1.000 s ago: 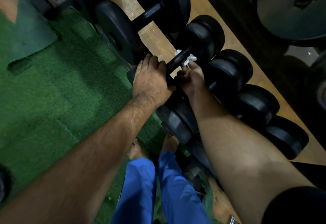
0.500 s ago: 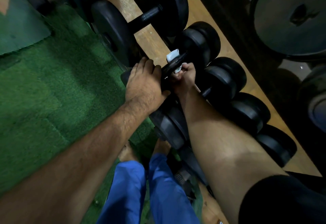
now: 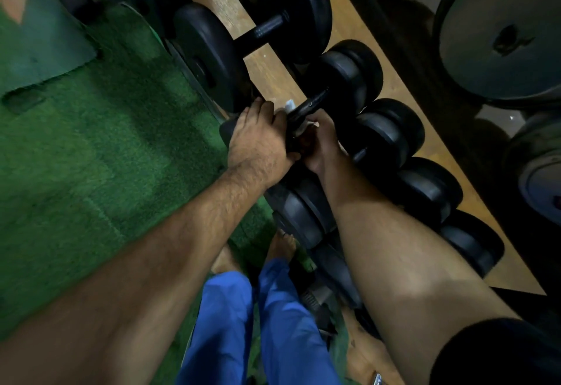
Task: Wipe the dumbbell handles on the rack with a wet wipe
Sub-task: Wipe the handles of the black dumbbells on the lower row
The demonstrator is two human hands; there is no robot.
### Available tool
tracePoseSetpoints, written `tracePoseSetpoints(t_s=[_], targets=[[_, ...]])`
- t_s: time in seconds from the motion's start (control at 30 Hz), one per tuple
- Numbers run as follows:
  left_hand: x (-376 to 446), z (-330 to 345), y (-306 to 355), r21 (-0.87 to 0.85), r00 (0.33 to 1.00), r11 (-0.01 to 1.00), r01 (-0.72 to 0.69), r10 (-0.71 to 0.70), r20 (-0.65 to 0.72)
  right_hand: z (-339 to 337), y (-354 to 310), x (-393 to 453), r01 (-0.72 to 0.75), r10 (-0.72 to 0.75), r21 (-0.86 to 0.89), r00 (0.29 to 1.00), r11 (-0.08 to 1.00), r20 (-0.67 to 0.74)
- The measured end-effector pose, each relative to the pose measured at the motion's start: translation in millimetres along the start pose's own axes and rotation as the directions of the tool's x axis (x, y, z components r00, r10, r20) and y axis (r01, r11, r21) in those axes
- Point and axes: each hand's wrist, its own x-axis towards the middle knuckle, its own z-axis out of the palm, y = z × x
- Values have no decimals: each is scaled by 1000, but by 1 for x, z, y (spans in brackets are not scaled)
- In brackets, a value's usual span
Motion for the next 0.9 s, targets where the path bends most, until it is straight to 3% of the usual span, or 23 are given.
tracePoseSetpoints(t_s=[0.17,0.27,0.37,0.43,0.53,0.7,0.9], targets=[[-8,-5,-5,-49,1000,999,23,-22,15,-1,-11,12,146,-160,-93,973,985,-169],[-20,-7,-6,-49,995,993,103,-102,13,1,-6,1,-73,73,-90,997,993,-6],[-25,-6,-6,-32,994,993,112,-112,23,-8,-18,-7,-203,215,-322,977,924,-1],[-25,-7,-6,-21,993,993,113,-112,33,-11,-19,-6,-209,206,-265,978,942,-38],[-25,-8,-4,-6,992,993,116,-115,43,-4,-10,-2,-89,89,14,996,996,-15],[-23,-10,-2,4,989,991,130,-130,70,-21,-16,-20,-180,207,-256,975,950,82],[-13,-11,0,-17,988,989,149,-148,36,-18,-13,-4,-134,142,-115,988,984,61]])
